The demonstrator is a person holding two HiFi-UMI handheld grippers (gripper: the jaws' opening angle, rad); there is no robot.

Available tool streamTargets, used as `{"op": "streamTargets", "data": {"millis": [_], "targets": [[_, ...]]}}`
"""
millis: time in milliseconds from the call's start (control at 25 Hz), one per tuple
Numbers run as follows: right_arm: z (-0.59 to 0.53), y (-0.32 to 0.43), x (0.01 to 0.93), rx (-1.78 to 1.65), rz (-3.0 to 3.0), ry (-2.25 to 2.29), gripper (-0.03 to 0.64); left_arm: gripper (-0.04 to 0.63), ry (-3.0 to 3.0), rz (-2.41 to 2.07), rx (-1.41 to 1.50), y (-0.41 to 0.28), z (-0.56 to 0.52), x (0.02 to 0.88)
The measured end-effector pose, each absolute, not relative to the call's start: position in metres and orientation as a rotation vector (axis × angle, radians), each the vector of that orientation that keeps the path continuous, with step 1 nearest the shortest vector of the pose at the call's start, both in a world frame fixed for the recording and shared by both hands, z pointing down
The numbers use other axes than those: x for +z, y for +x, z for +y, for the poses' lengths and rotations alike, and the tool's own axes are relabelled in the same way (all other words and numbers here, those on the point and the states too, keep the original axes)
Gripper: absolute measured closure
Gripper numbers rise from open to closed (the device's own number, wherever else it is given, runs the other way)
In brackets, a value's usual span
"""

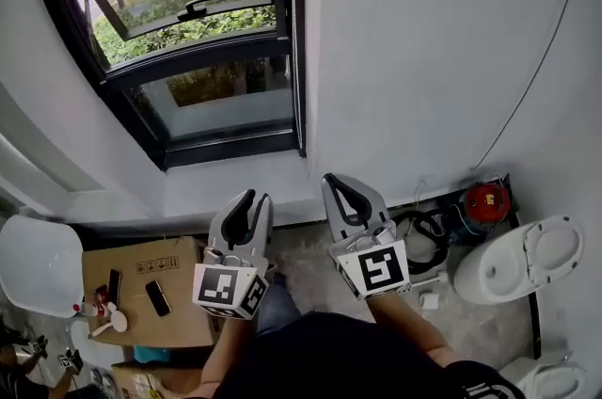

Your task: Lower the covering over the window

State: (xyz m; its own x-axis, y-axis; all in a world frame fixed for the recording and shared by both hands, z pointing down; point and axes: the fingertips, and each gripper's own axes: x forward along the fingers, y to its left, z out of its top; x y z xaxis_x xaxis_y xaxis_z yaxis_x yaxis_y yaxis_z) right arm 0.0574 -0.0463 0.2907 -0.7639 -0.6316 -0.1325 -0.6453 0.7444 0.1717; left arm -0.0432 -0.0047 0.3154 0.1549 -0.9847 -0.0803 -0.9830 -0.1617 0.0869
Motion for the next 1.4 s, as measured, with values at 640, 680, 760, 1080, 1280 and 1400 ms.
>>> {"op": "streamTargets", "data": {"millis": [640,680,760,1080,1280,1400], "targets": [[-0.191,-0.030,0.264,0.422,2.774,-1.302,0.603,0.495,2.621,-1.715,-0.275,-0.118,-0.182,0.289],[-0.200,-0.034,0.265,0.420,2.771,-1.325,0.603,0.495,2.632,-1.701,-0.272,-0.123,-0.193,0.288],[-0.215,-0.042,0.266,0.419,2.761,-1.377,0.603,0.495,2.657,-1.668,-0.263,-0.131,-0.212,0.288],[-0.262,-0.069,0.275,0.441,2.701,-1.579,0.603,0.495,2.761,-1.470,-0.227,-0.148,-0.282,0.299],[-0.279,-0.076,0.277,0.435,2.655,-1.689,0.603,0.495,2.818,-1.356,-0.213,-0.144,-0.315,0.302],[-0.288,-0.084,0.276,0.463,2.653,-1.707,0.603,0.495,2.838,-1.330,-0.202,-0.144,-0.332,0.304]]}}
